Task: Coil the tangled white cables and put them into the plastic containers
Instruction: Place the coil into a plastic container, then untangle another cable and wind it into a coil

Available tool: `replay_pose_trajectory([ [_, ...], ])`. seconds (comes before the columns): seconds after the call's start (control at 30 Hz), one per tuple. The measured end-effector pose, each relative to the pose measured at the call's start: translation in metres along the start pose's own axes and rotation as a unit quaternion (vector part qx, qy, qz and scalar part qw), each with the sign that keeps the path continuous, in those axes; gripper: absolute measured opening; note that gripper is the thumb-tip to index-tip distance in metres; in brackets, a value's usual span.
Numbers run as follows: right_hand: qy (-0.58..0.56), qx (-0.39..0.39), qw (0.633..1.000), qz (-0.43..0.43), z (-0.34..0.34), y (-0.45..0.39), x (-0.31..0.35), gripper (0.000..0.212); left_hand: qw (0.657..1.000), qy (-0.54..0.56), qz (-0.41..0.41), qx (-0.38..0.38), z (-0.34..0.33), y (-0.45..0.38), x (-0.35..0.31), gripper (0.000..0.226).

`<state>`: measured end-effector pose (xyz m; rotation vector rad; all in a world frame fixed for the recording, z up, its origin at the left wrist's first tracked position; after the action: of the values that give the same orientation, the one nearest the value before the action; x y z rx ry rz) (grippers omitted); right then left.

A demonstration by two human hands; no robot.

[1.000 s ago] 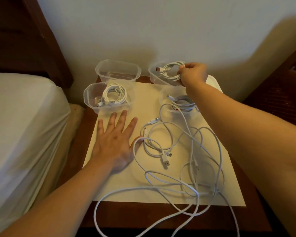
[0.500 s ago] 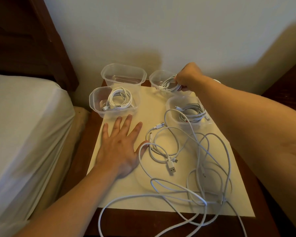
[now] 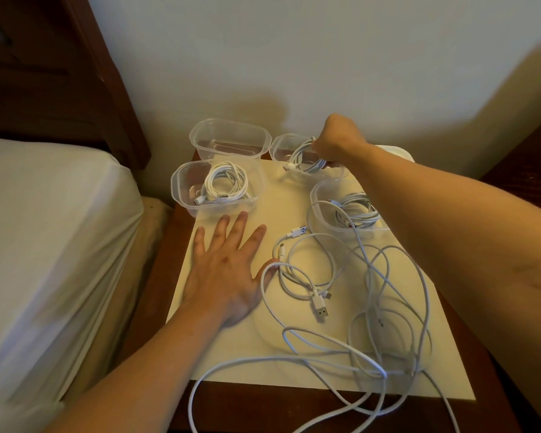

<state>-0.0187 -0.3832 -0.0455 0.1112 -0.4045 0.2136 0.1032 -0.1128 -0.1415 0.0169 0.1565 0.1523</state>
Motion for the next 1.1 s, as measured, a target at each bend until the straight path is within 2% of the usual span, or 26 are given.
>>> replay_pose_trajectory([
  [0.17, -0.028, 0.015, 0.999, -0.020, -0.012, -0.007, -0.008, 0.021, 1.000, 0.005, 0.001, -0.003, -0.001, 0.001, 0.001, 0.080],
  [0.37, 0.023, -0.009, 0.999, 0.020, -0.011, -0.006, -0.006, 0.046, 1.000, 0.006, 0.002, -0.008, -0.001, 0.001, 0.001, 0.078],
  [0.43, 0.052, -0.012, 0.998, 0.030, -0.013, -0.002, -0.006, 0.043, 1.000, 0.006, 0.004, -0.009, -0.002, 0.000, 0.001, 0.078],
  [0.57, 0.154, -0.055, 0.984, 0.076, -0.016, 0.004, -0.004, 0.020, 1.000, 0.013, 0.003, -0.013, -0.001, 0.000, 0.000, 0.078],
  [0.7, 0.225, -0.073, 0.967, 0.092, -0.018, 0.009, 0.002, 0.018, 1.000, 0.011, 0.003, -0.014, -0.001, 0.001, 0.000, 0.077],
  [0.97, 0.102, -0.053, 0.992, 0.058, -0.004, 0.014, -0.003, 0.036, 0.999, 0.035, 0.004, -0.026, -0.001, 0.000, 0.002, 0.077],
  [1.1, 0.084, -0.083, 0.991, 0.055, 0.007, 0.035, -0.007, 0.034, 0.998, 0.051, 0.003, -0.027, 0.000, 0.000, 0.003, 0.074],
])
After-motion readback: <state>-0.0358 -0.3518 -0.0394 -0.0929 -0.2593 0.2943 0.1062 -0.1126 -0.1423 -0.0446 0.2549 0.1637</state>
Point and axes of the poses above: each hand's wrist, its own y-axis away from the middle knuckle, its own z-axis out of the back of the hand, x = y × z, the point moved 2 cm from there along -y, towards the middle knuckle
